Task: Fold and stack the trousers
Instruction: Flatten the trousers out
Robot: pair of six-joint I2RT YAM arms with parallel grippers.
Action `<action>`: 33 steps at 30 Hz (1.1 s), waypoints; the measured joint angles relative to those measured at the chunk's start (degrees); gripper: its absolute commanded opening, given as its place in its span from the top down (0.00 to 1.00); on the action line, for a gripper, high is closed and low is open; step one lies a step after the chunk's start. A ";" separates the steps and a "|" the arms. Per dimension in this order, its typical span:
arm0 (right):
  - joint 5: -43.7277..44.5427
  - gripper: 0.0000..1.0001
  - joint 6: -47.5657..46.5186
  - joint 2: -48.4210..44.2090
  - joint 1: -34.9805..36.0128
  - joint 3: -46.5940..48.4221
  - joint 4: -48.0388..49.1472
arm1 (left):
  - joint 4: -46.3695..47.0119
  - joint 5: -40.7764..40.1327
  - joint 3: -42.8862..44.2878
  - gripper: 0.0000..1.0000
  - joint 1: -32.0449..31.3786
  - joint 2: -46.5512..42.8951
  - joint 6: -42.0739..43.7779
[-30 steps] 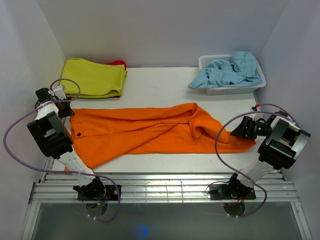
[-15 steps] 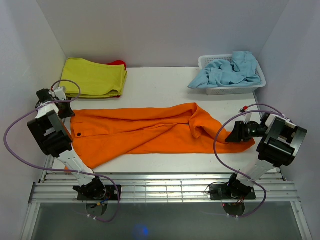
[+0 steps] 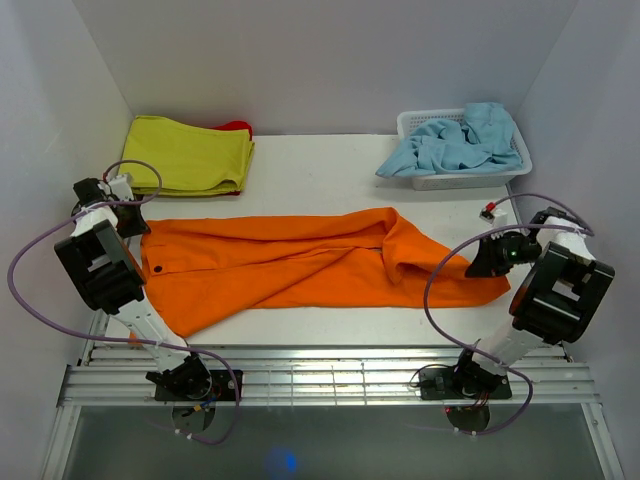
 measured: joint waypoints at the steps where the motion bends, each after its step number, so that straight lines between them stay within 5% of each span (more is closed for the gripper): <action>1: 1.62 0.92 -0.35 -1.11 -0.68 1.92 -0.90 | -0.04 -0.02 0.00 1.00 0.00 0.00 0.17; 8: 16.48 0.92 -2.03 -4.35 -2.08 18.34 1.29 | 0.17 0.04 0.00 1.00 -0.02 -0.02 0.92; 15: 30.18 0.92 0.83 1.36 4.68 25.66 10.36 | 2.43 1.53 -0.17 1.00 -0.07 -0.17 0.09; 28: 47.78 0.91 6.03 24.15 14.69 41.20 26.75 | 8.31 2.16 6.97 1.00 -1.49 1.73 -5.09; 30: 49.51 0.74 6.25 24.26 16.09 41.20 28.81 | 9.14 2.19 9.07 0.90 -1.70 3.21 -5.38; 31: 50.45 0.54 6.51 24.26 16.79 41.20 29.70 | 9.20 2.16 10.34 0.82 -1.75 4.13 -5.42; 33: 53.42 0.33 7.56 24.30 18.32 41.27 31.28 | 8.94 1.70 13.77 0.59 -1.92 6.93 -5.57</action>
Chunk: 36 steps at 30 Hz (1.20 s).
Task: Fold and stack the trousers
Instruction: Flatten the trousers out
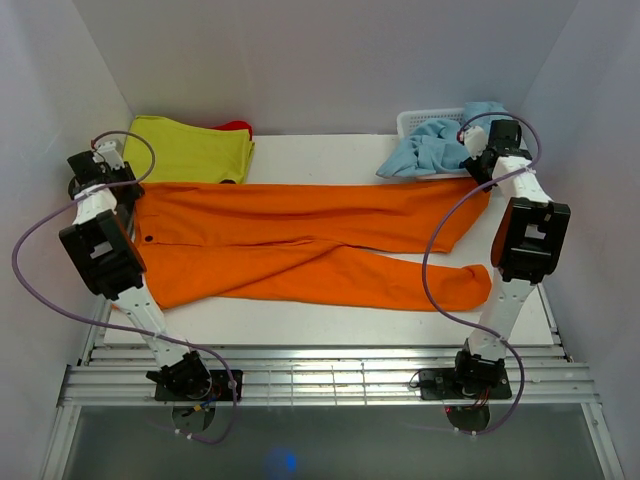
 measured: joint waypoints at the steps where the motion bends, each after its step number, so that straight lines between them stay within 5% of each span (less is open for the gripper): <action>1: 0.79 0.31 0.37 0.00 0.48 0.09 0.13 | 0.04 -0.46 1.49 0.52 -0.04 1.36 -0.22; 3: 1.60 0.24 0.63 -0.02 0.76 0.66 -0.13 | 0.26 -1.53 2.78 0.36 0.04 2.56 -0.35; 7: -0.83 0.23 1.46 -2.86 -0.44 0.98 -4.33 | -2.01 -2.80 2.80 0.27 0.35 1.27 1.51; 15: -19.32 0.29 0.57 -20.41 -10.25 -5.55 -24.52 | -21.40 4.63 4.24 0.21 4.26 -5.57 12.63; 20: -27.36 0.31 0.76 -22.49 -15.74 -20.94 -32.89 | -30.01 6.54 -6.56 0.19 6.93 -15.21 22.10; 30: -33.00 0.25 4.76 -21.73 -18.75 -34.60 -31.85 | -43.30 5.86 -17.31 0.12 16.72 -17.77 36.02; 36: -33.64 0.33 4.76 -22.49 -18.73 -41.75 -30.27 | -44.70 4.20 -19.85 0.14 23.58 -17.40 41.11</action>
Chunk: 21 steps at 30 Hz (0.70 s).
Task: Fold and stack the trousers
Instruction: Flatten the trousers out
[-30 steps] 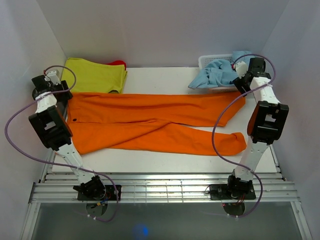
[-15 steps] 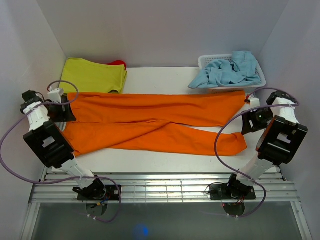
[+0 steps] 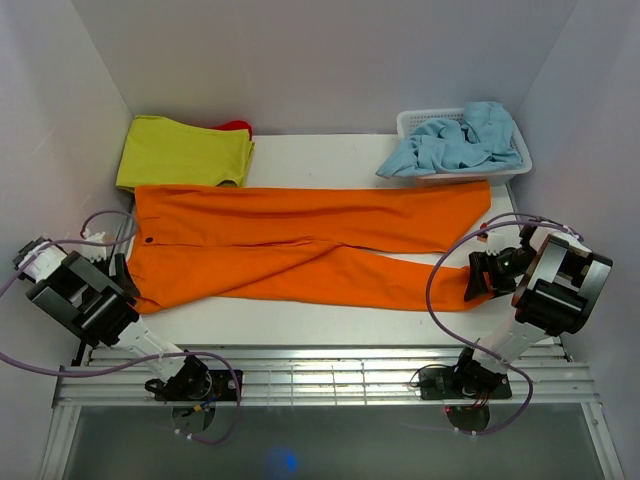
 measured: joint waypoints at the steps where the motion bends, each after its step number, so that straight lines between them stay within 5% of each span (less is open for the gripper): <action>1: 0.00 0.34 -0.15 0.00 0.00 -0.70 -0.07 | 0.68 -0.81 -1.49 0.15 0.57 -0.17 0.70; 5: 0.07 0.44 -0.61 -0.02 -0.02 -1.22 0.28 | 3.43 -5.01 -7.43 0.15 1.11 -0.96 1.79; 13: 0.22 0.92 -1.51 -0.02 -0.31 -2.01 1.42 | 8.33 -9.33 -10.84 0.15 1.64 -2.21 0.00; 21: -1.07 0.92 -1.79 -0.02 -1.16 1.22 -0.72 | 12.46 -9.11 -10.78 0.25 2.62 -2.19 -4.20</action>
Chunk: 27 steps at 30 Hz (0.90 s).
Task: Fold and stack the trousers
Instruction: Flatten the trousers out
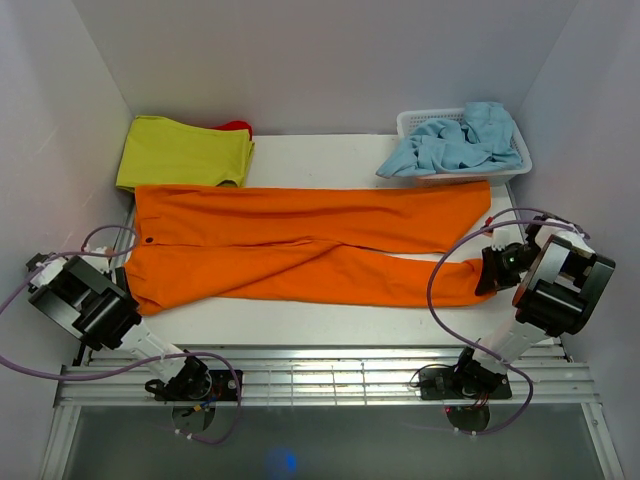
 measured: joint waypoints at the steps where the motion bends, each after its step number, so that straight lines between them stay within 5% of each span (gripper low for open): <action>1: -0.31 0.92 -0.13 0.00 -0.15 0.98 -0.59 | 0.33 0.31 0.20 0.27 0.07 0.11 -0.87; 6: -1.20 0.92 -0.55 0.00 -0.42 4.22 -2.45 | 1.01 2.40 2.19 0.42 0.11 2.14 -3.89; 13: -1.46 0.92 -0.76 0.00 -0.61 5.77 -4.37 | 0.15 5.60 3.32 0.97 0.09 4.17 -6.78; 20: -0.74 0.92 -1.03 0.42 -0.85 13.14 -7.89 | -4.50 7.98 8.07 1.00 0.09 4.07 -8.28; 27: -3.74 0.92 -0.94 6.43 -1.27 34.62 -17.05 | -13.49 14.75 23.02 1.00 -0.70 3.98 -12.41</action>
